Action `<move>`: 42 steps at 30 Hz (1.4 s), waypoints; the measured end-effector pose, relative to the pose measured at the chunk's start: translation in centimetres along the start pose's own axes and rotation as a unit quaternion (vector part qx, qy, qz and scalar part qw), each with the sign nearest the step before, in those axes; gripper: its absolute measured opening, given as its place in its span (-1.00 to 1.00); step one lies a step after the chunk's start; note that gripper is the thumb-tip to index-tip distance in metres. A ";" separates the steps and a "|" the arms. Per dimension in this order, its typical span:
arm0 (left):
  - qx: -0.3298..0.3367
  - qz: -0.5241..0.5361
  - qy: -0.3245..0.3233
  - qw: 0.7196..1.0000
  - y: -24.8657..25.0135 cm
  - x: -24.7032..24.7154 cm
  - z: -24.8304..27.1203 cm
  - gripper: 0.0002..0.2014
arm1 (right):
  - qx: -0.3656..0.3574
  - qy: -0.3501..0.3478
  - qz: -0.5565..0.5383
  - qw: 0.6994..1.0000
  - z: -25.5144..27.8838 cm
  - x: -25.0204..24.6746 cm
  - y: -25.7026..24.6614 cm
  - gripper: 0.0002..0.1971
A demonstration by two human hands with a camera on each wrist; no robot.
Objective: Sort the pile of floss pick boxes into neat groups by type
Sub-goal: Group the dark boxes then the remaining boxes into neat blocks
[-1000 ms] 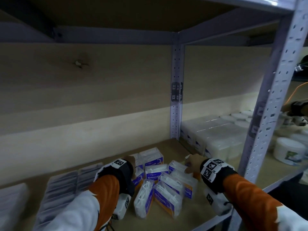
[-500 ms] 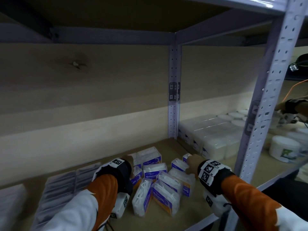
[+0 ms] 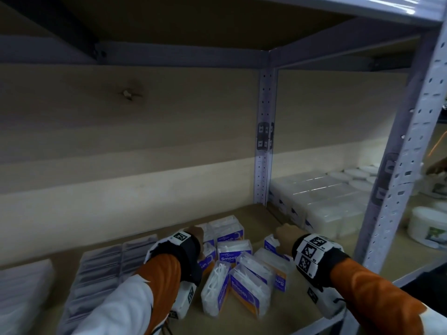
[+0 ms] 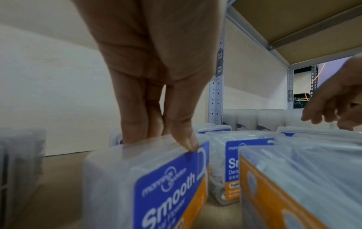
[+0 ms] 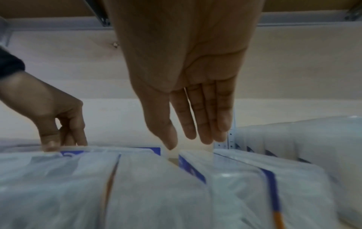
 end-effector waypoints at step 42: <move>0.090 -0.064 0.004 0.994 2.1 -1.8 4.6 -0.58 | -0.192 -0.033 0.065 0.979 -12.6 2.0 -4.1 -0.34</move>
Point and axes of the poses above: each hand's wrist, its own z-axis away from the middle knuckle, its own x-axis out of the palm, y = z × x, the point moved 6 cm from there along -z, towards the middle knuckle, and after that the axes turned 11 degrees about -x, right-handed, at the moved point
